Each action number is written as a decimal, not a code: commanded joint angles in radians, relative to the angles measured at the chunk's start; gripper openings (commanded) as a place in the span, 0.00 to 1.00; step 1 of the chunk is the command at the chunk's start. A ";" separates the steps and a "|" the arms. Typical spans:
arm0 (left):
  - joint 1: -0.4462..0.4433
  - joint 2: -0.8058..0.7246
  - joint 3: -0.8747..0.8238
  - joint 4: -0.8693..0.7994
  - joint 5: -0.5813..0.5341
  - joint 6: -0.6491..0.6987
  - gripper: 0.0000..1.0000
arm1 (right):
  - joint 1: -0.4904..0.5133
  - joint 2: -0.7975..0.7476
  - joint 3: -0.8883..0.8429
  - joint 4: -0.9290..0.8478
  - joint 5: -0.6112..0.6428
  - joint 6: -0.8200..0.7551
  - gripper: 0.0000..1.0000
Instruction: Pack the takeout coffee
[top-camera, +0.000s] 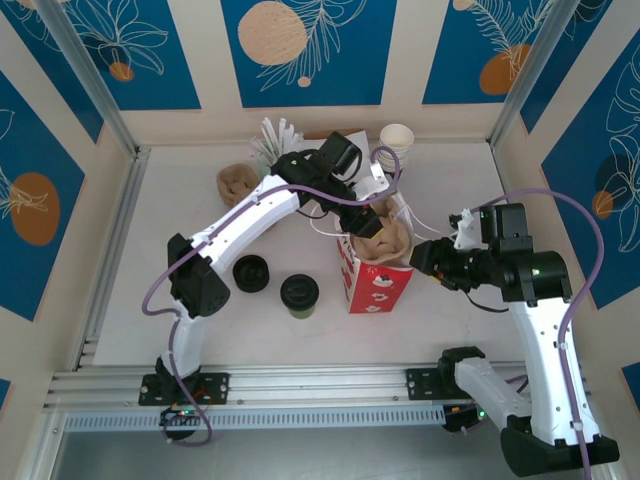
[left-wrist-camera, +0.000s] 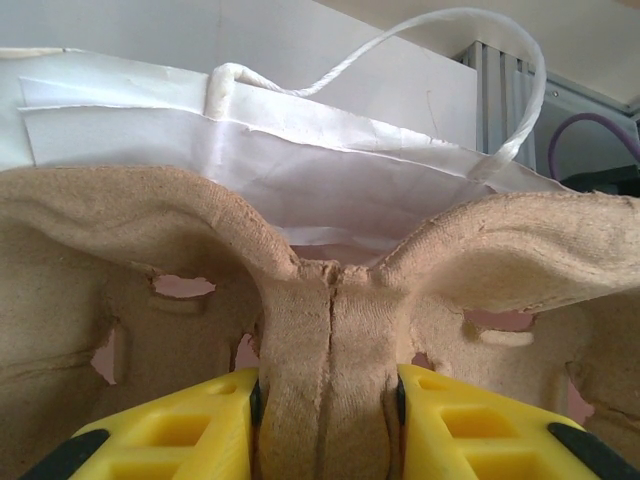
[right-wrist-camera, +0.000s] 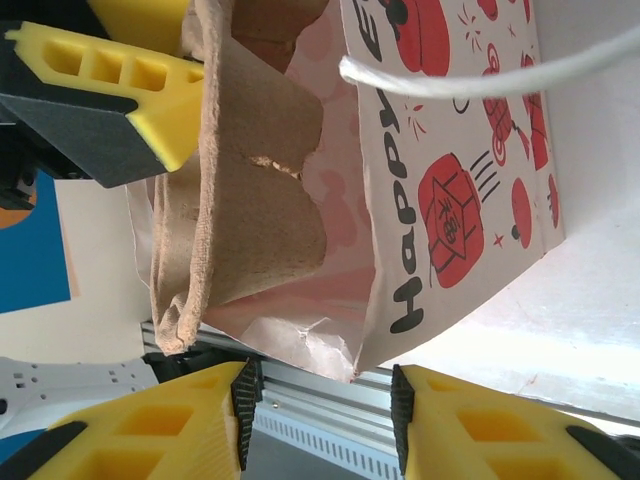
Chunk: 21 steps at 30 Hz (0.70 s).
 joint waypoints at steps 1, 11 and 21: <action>0.010 0.019 0.026 0.006 -0.004 -0.024 0.35 | 0.015 -0.013 -0.025 0.028 -0.025 0.067 0.47; 0.015 0.016 0.026 0.016 0.008 -0.034 0.35 | 0.035 0.012 -0.083 0.084 0.010 0.096 0.53; 0.027 0.024 0.031 0.029 -0.001 -0.056 0.35 | 0.084 0.053 -0.126 0.059 0.010 0.048 0.53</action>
